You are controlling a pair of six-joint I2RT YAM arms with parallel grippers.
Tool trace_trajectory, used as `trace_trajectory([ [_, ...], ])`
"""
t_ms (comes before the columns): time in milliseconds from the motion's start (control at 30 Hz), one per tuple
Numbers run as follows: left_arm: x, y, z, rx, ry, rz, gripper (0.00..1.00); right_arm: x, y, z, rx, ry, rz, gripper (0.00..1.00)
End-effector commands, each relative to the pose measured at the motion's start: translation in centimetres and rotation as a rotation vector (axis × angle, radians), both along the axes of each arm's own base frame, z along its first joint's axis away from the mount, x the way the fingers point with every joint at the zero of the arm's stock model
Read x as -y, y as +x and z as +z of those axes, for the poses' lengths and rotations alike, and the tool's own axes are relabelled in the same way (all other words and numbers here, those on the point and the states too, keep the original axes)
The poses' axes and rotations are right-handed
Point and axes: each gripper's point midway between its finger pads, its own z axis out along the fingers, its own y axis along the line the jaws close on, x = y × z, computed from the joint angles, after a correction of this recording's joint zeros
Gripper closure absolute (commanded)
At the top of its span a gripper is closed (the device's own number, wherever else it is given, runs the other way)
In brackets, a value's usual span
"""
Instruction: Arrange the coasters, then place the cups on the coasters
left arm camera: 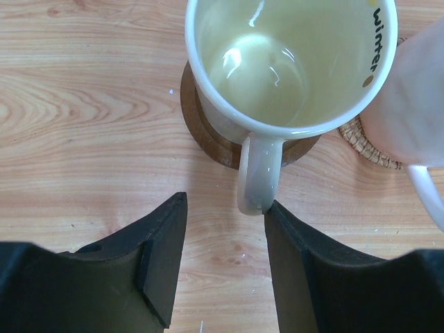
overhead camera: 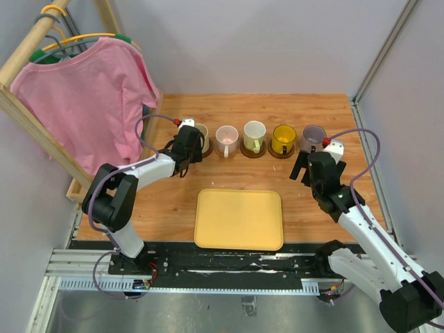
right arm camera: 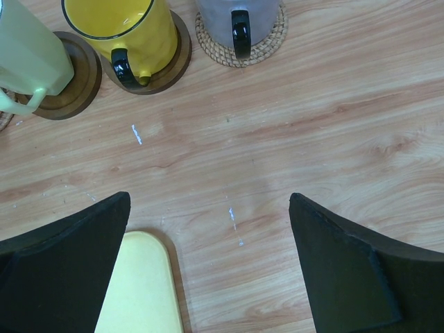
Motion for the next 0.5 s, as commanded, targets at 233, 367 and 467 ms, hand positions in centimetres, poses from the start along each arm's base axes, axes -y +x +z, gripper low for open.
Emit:
trace_trajectory([
  [233, 0.5, -0.7, 2.4, 0.038, -0.063, -0.037, 0.46, 0.7, -0.2, 0.0, 0.007, 0.005, -0.028, 0.02],
  [367, 0.5, -1.3, 4.1, 0.07, -0.09, -0.051, 0.45, 1.7, -0.2, 0.8, 0.025, -0.043, -0.053, 0.02],
  [467, 0.1, -2.1, 5.5, 0.1, -0.104, -0.048, 0.44, 2.8, -0.3, 1.8, 0.052, -0.091, -0.087, 0.02],
])
